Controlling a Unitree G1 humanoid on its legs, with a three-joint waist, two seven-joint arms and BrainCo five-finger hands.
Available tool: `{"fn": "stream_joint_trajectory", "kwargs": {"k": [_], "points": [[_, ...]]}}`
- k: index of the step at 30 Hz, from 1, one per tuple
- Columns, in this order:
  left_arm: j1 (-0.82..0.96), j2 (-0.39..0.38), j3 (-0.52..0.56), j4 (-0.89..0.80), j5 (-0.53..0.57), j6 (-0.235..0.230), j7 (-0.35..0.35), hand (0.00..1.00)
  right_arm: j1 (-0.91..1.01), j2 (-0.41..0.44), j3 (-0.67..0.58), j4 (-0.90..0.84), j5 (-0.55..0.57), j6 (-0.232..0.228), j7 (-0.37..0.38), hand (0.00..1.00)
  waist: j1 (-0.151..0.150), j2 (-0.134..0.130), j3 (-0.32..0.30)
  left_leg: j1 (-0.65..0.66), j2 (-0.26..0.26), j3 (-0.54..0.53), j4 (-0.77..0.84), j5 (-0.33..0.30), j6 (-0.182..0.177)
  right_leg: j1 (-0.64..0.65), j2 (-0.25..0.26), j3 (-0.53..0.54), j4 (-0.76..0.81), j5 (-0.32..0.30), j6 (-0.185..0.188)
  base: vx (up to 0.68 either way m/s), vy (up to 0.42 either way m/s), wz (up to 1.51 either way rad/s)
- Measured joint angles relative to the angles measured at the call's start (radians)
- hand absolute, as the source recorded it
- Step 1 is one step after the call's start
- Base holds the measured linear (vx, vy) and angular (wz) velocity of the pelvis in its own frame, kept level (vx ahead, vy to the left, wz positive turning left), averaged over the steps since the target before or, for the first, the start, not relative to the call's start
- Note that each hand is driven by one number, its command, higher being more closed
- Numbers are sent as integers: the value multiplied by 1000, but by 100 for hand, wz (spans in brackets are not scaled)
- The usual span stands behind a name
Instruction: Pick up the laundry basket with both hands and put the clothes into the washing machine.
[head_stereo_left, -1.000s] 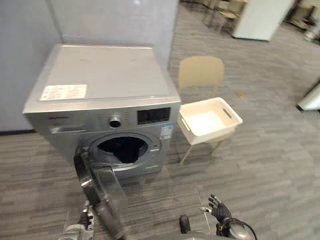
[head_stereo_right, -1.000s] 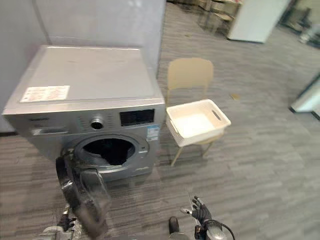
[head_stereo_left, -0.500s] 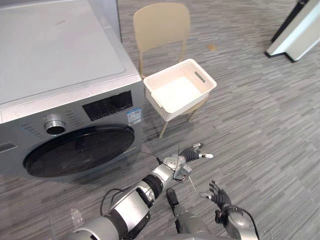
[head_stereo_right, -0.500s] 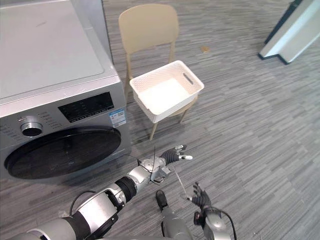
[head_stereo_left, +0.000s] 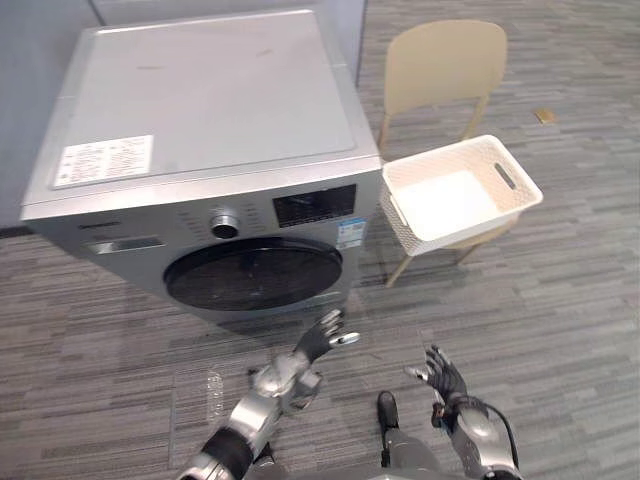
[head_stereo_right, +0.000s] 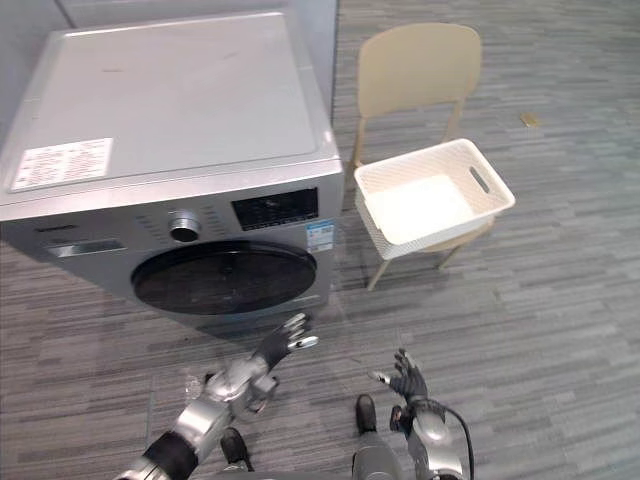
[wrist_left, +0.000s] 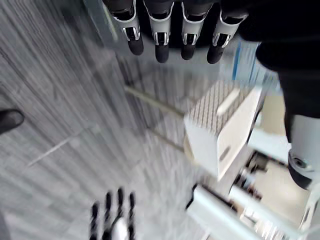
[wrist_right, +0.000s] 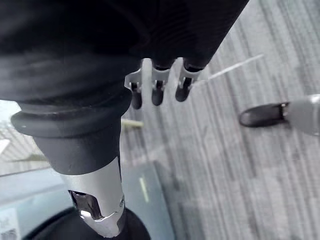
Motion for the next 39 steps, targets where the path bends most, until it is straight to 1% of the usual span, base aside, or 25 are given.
{"fn": "stream_joint_trajectory", "kwargs": {"k": [2,4,6,7,8,9,10,11,13,14,15,17,19,21,22,23,24,25,26,27,29,32,34,35,39], "points": [[76,-14,159,19,56,-72,37,0,29,0,-8,52,-7,-7,0,0,32,2,1,1,-19,-64,4,-2,4,56,-19,-62,-5,-9,11,0,60,86],[99,-45,274,87,111,-109,98,0,32,-6,-14,92,-7,-15,-1,0,51,7,4,-3,-40,-126,22,-6,12,107,-39,-120,-7,-20,23,-17,62,100],[118,-61,352,166,167,-130,166,0,31,-19,-12,113,-7,-31,-4,0,62,16,10,-34,-62,-196,87,-28,38,160,-61,-192,1,-39,35,-30,84,120],[135,-64,381,215,196,-136,197,0,31,-33,-12,127,-7,-41,-4,0,79,23,16,-61,-75,-229,144,-50,60,197,-74,-244,7,-55,39,-36,107,134],[158,-66,405,254,219,-136,222,0,30,-46,-13,147,-7,-44,-6,0,83,26,23,-81,-88,-235,190,-75,101,238,-88,-302,14,-73,49,-31,109,136],[169,-69,414,271,228,-136,230,0,25,-48,-13,150,-8,-43,-7,0,88,25,26,-88,-90,-224,207,-86,122,258,-96,-330,17,-77,51,-41,105,153],[196,-74,432,302,242,-135,248,0,30,-49,-15,152,-8,-44,-14,0,100,20,28,-95,-82,-144,241,-114,188,296,-116,-392,19,-90,64,-28,98,155],[218,-77,441,328,252,-135,261,0,25,-51,-16,161,-8,-45,-23,0,105,8,34,-95,-77,-75,260,-120,196,326,-139,-448,29,-99,73,-20,133,155],[240,-89,449,354,263,-131,268,0,1,-59,-20,180,-9,-46,-33,0,115,10,37,-117,-74,-17,293,-119,193,348,-164,-512,44,-112,86,16,155,122],[244,-103,451,390,270,-127,269,0,-21,-56,-35,189,-9,-46,-45,0,136,13,44,-135,-83,-17,316,-95,163,370,-180,-547,57,-122,91,34,152,105],[246,-106,453,405,273,-127,270,0,-27,-54,-37,188,-8,-45,-47,0,137,6,48,-143,-101,-32,325,-94,166,380,-186,-555,56,-129,84,48,149,97],[236,-111,455,462,272,-122,269,0,-58,-18,-39,188,-9,-43,-46,0,135,-17,63,-158,-159,-95,334,-102,170,423,-196,-593,57,-150,45,79,102,98],[222,-104,479,481,249,-115,263,0,-78,20,-44,187,-17,-42,-46,0,135,-53,80,-176,-203,-148,364,-125,184,462,-213,-657,82,-157,23,98,63,107],[215,-106,487,491,212,-102,260,0,-85,29,-57,189,-18,-38,-46,0,134,-69,90,-178,-236,-188,407,-164,201,471,-270,-693,225,-159,14,153,104,100],[219,-105,479,491,193,-99,257,0,-78,27,-58,187,-17,-37,-46,0,132,-63,87,-152,-265,-220,397,-181,214,447,-325,-662,379,-149,-74,206,171,92],[216,-104,466,489,184,-99,247,0,-64,27,-56,182,-17,-37,-45,0,128,-53,90,-121,-274,-262,375,-185,219,384,-339,-524,533,-162,-135,200,165,97],[210,-99,453,488,180,-99,242,0,-60,33,-56,177,-15,-38,-44,0,127,-51,92,-112,-278,-284,367,-185,221,350,-311,-446,579,-198,-116,191,88,96],[202,-81,440,488,178,-100,238,0,-59,49,-54,175,-14,-38,-40,0,125,-63,93,-90,-294,-323,343,-183,223,286,-251,-312,630,-266,-68,209,49,91],[197,-73,439,489,178,-100,235,0,-56,59,-50,175,-4,-39,-39,0,124,-79,93,-62,-307,-353,324,-180,227,245,-196,-223,630,-317,-44,224,40,88],[195,-72,439,489,178,-100,228,0,-52,62,-49,174,6,-41,-38,0,118,-87,91,-48,-315,-371,313,-179,227,232,-168,-195,612,-336,-38,225,10,97],[188,-72,437,490,178,-101,215,0,-38,64,-51,176,35,-42,-38,0,93,-90,90,-8,-328,-445,287,-179,225,180,-71,-78,489,-354,-28,205,-37,106],[187,-70,440,492,181,-104,202,0,-17,68,-56,182,60,-41,-36,0,76,-91,88,0,-326,-525,280,-186,214,115,1,76,334,-335,-21,129,-119,91],[186,-70,451,492,183,-103,198,0,16,70,-66,189,62,-39,-36,0,78,-114,83,-7,-327,-570,316,-207,179,106,25,107,304,-241,-34,184,-217,79],[186,-71,465,499,188,-103,199,0,24,75,-87,198,62,-38,-36,0,82,-111,81,-9,-314,-598,326,-218,158,112,44,86,310,-231,-57,165,-276,49],[174,-82,496,527,198,-100,196,0,50,88,-132,210,63,-38,-36,0,77,-104,80,-19,-284,-692,288,-215,106,130,85,-16,309,-271,-91,139,-249,57]]}}
